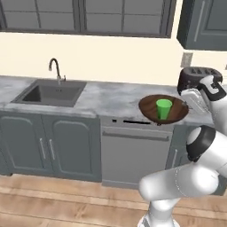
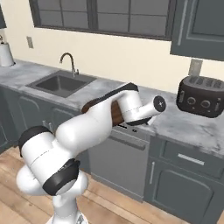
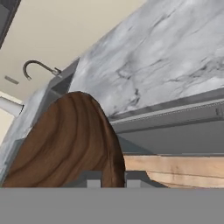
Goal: Place the cup inside the bowl on the dining table and move the bowl to any counter.
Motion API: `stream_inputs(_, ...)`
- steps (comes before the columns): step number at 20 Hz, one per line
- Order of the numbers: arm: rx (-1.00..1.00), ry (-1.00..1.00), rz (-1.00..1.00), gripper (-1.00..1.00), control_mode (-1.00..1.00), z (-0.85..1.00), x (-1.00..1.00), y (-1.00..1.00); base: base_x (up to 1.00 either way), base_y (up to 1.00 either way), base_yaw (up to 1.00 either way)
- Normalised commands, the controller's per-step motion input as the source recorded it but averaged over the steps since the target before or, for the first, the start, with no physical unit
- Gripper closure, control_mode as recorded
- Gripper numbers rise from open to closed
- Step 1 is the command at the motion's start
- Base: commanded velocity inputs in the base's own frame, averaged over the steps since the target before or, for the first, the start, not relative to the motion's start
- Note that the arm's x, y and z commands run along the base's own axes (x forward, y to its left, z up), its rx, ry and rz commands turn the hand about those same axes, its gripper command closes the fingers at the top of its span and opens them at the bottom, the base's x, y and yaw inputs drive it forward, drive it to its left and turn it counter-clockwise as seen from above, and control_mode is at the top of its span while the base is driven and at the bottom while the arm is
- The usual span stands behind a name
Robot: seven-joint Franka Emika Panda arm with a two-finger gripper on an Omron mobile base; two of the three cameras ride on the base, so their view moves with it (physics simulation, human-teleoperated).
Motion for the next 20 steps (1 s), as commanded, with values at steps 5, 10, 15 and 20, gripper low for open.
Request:
stream_inputs(5, 0.00, 0.00, 0.00, 1.00, 1.00, 0.00, 0.00, 0.00, 0.46, 0.20, -0.39)
stream_inputs(10, 0.00, 0.00, 0.00, 1.00, 1.00, 0.00, 0.00, 0.00, 0.51, 0.59, -0.33)
stream_inputs(15, 0.00, 0.00, 0.00, 1.00, 1.00, 0.00, 0.00, 0.00, 0.38, 0.81, -0.18)
stream_inputs(20, 0.00, 0.00, 0.00, 1.00, 1.00, 0.00, 0.00, 0.00, 0.48, 0.67, -0.15)
